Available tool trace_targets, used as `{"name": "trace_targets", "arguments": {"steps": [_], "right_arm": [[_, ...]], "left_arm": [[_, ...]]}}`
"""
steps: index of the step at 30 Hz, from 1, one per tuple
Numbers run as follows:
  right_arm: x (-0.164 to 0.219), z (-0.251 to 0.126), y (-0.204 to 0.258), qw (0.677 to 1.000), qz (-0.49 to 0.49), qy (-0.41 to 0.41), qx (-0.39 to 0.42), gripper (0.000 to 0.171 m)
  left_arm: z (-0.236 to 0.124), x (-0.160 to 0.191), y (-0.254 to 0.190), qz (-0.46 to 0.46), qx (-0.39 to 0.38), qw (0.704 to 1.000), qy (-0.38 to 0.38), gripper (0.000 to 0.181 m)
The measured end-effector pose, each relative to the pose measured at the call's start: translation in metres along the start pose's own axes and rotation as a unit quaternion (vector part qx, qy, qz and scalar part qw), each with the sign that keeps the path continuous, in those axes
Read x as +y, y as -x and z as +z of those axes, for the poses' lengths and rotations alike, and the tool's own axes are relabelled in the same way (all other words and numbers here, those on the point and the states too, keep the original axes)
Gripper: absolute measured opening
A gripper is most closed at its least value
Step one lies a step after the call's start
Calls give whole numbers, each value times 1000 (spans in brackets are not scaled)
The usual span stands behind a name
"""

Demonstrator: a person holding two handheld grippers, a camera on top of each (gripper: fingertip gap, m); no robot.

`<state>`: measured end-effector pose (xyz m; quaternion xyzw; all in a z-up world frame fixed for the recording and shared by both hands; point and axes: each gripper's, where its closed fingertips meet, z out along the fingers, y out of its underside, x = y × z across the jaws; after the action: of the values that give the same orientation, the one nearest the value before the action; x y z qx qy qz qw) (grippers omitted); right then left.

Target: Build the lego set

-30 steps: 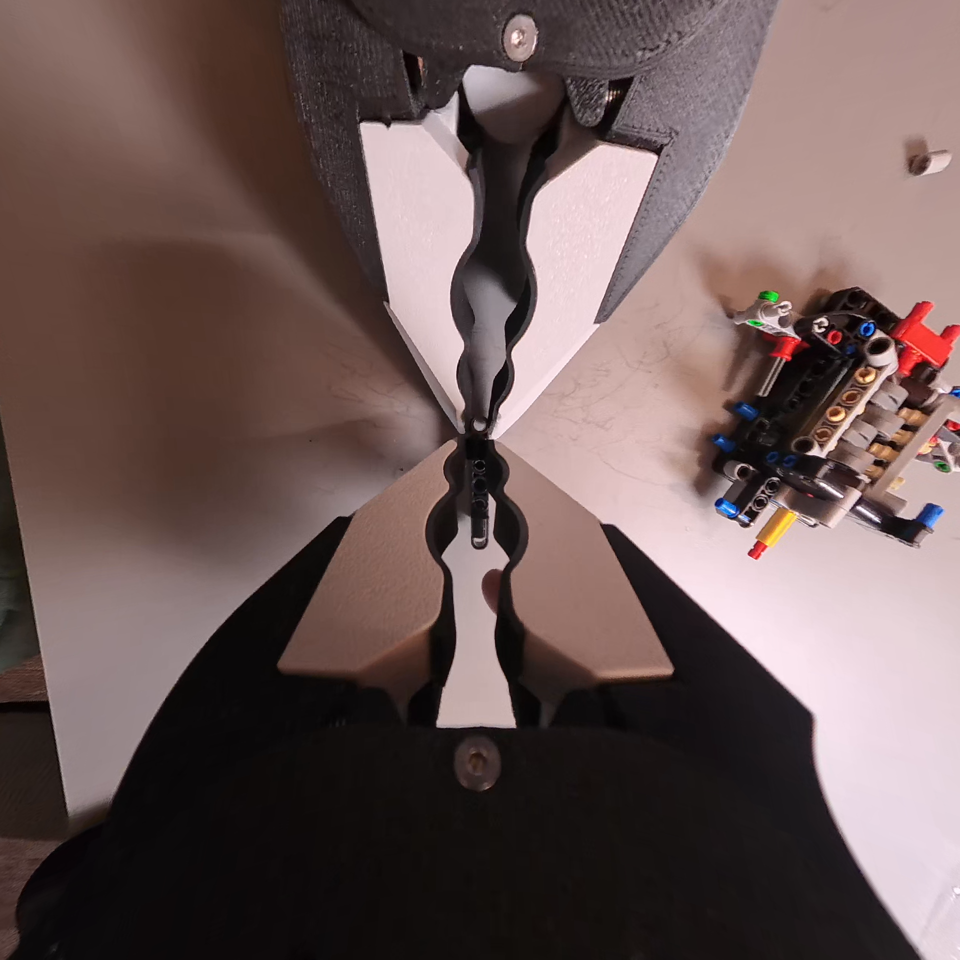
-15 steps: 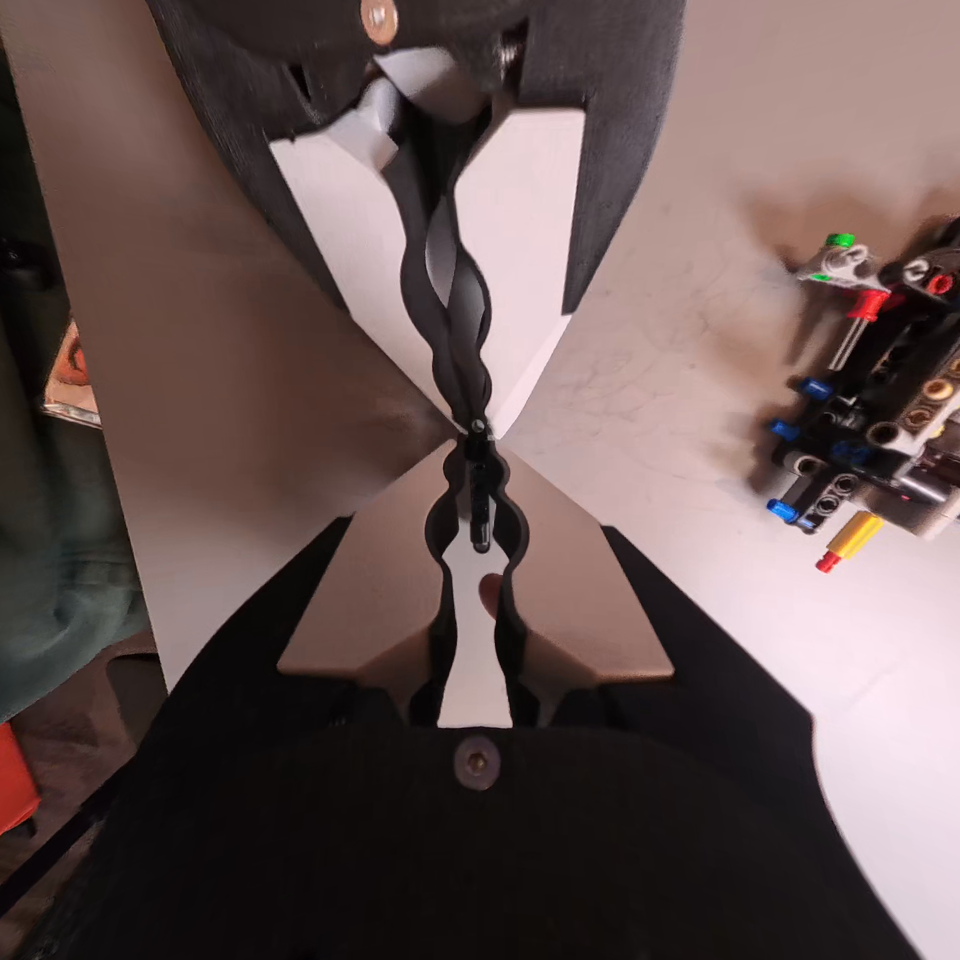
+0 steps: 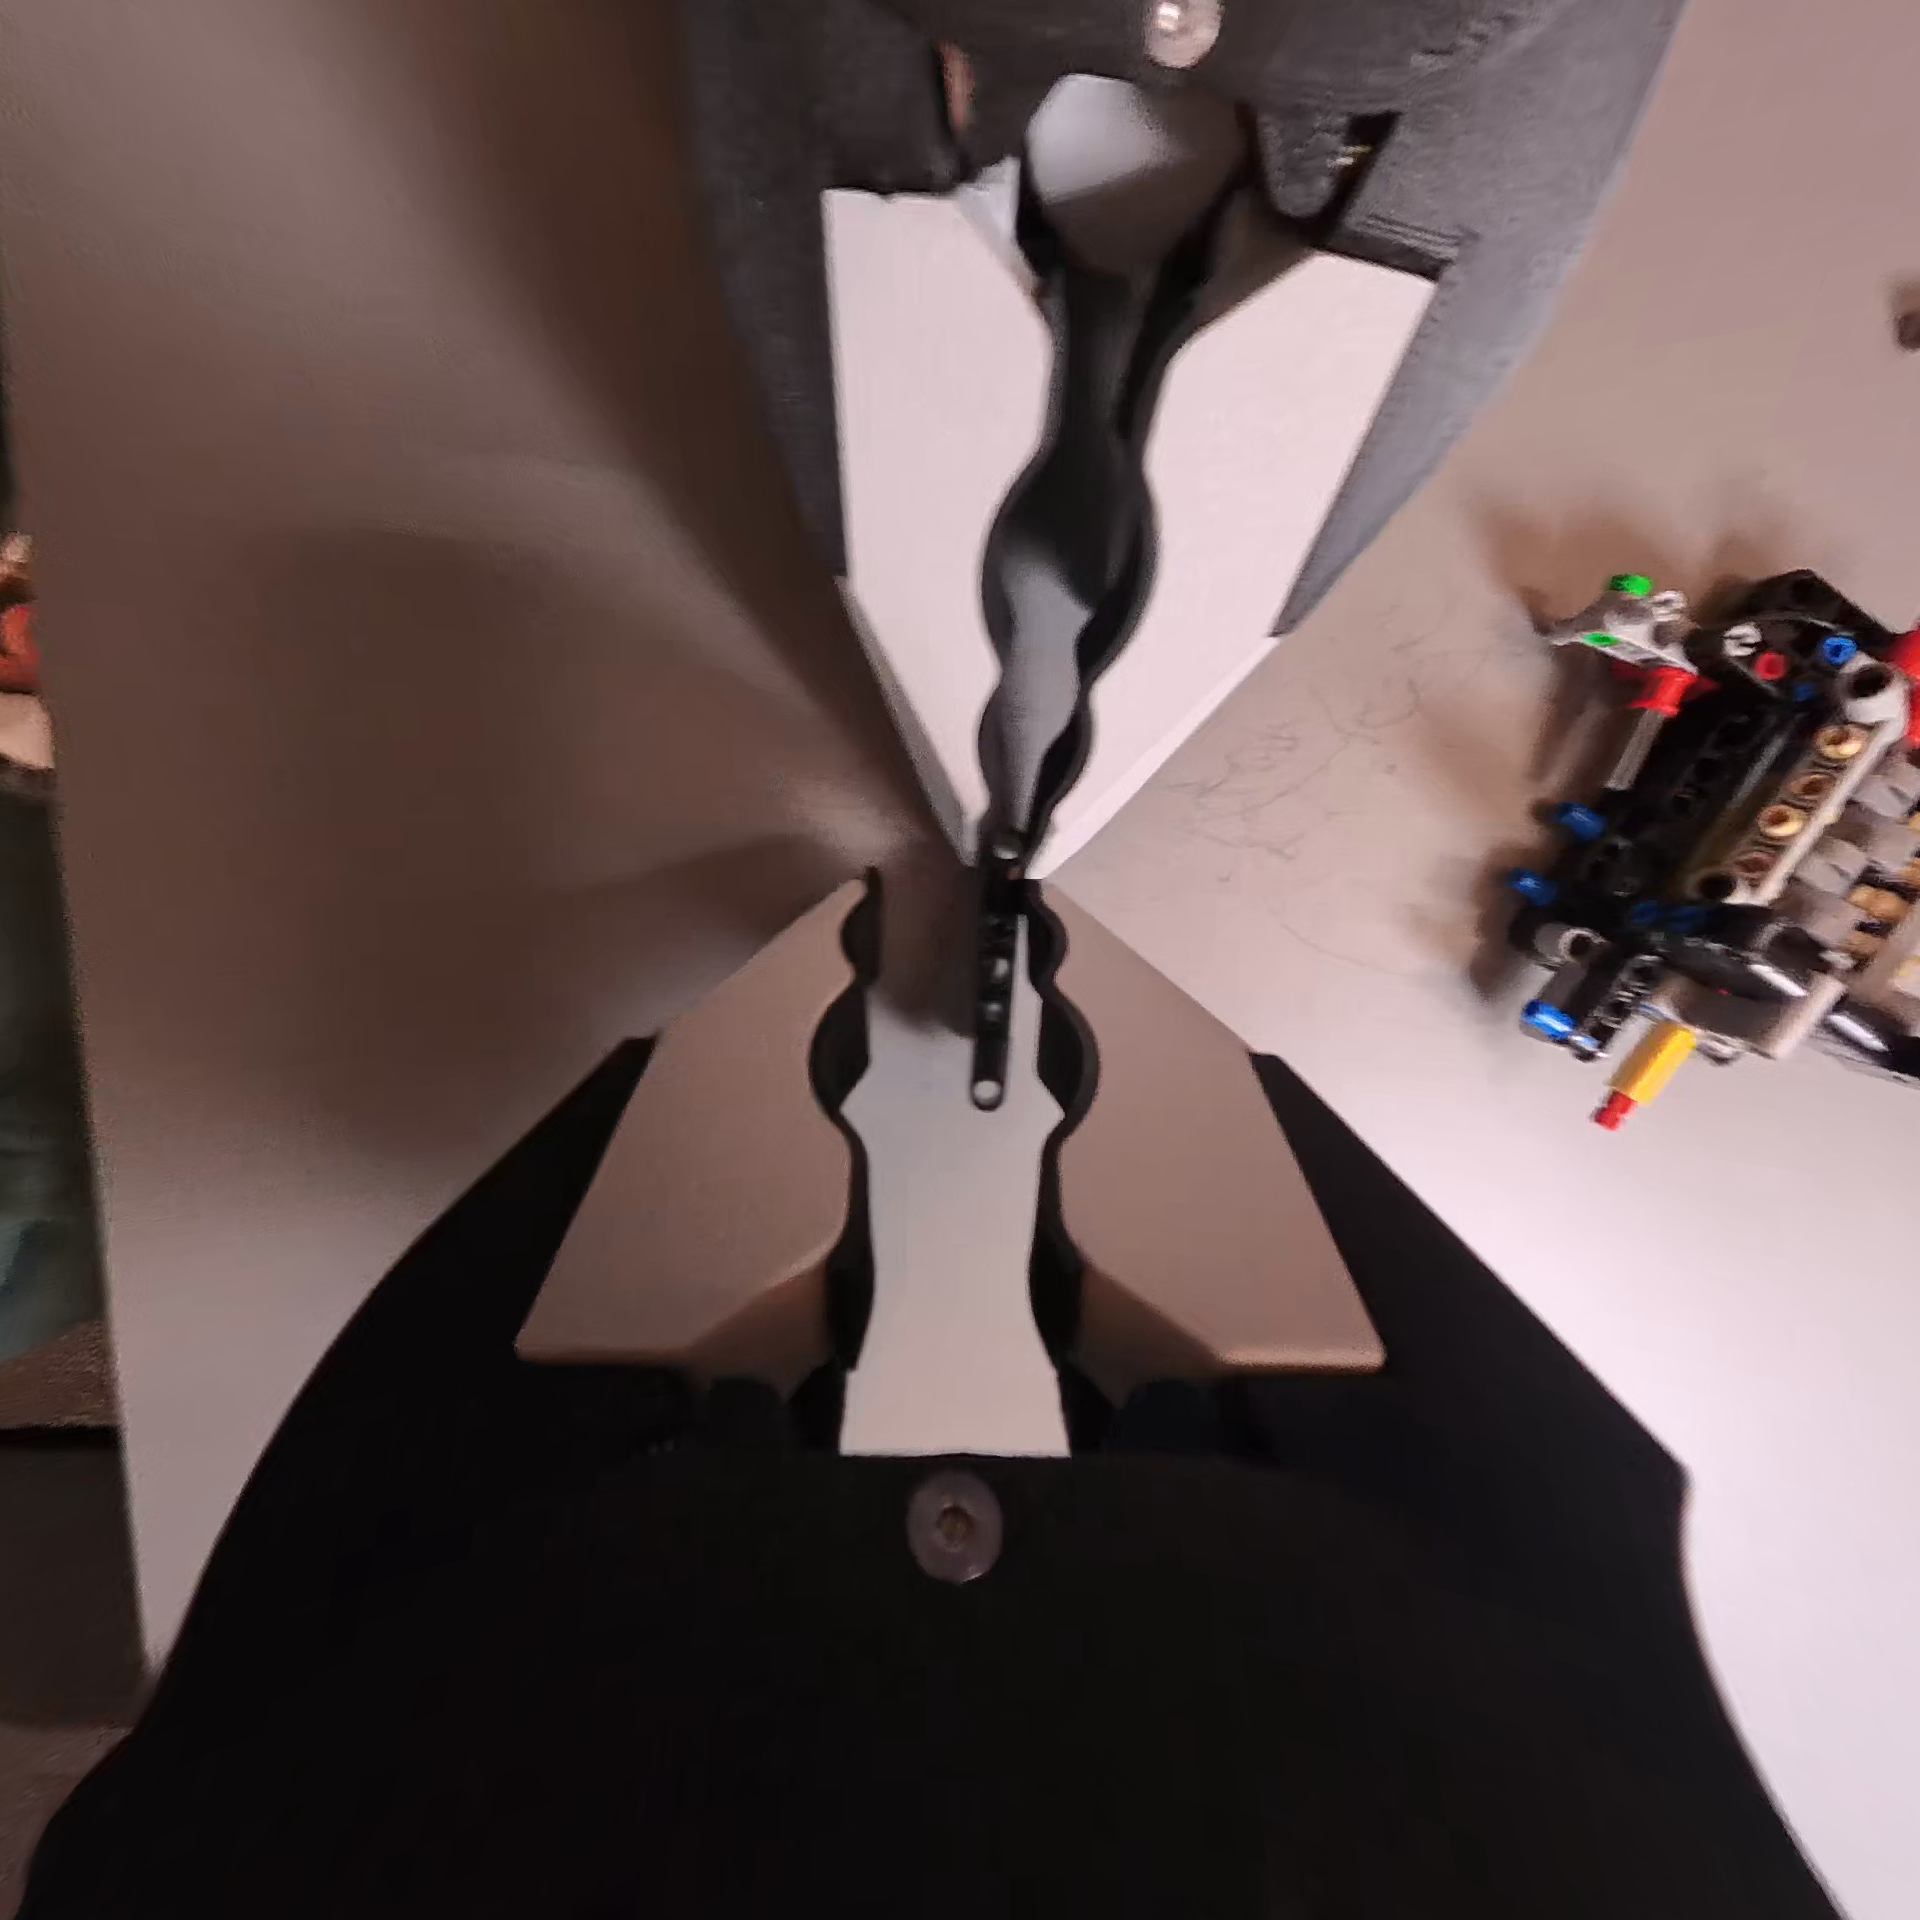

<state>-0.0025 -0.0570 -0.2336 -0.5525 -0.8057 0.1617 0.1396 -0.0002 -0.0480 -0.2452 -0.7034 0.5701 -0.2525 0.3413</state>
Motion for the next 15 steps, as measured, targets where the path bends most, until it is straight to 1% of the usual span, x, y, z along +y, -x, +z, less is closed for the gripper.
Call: {"name": "trace_targets", "arguments": {"steps": [1, 2, 4, 6, 10, 13, 15], "right_arm": [[0, -1, 6, 1000, 3, -3, -6, 36], [1, -1, 8, 1000, -4, -4, 1, 40], [2, 0, 4, 998, -43, -1, 48, 32], [1, 1, 3, 997, -45, -2, 66, 30], [5, -6, -5, 998, -1, -20, 66, 24], [-1, -14, -9, 997, 42, -53, 45, 25], [-4, -14, -9, 997, 30, -59, 51, 20]], "left_arm": [[0, 0, 0, 0, 1, 1000, 0, 6], [1, 0, -1, 0, 3, 1000, 0, 6], [1, -1, -2, 0, 5, 1000, 1, 6], [1, 0, -2, 0, 6, 1000, 1, 6], [1, 0, -3, 1, 6, 1000, 2, 6], [1, 0, -3, 2, 7, 1000, 2, 6], [1, 0, -3, 1, 8, 1000, 2, 6]]}}
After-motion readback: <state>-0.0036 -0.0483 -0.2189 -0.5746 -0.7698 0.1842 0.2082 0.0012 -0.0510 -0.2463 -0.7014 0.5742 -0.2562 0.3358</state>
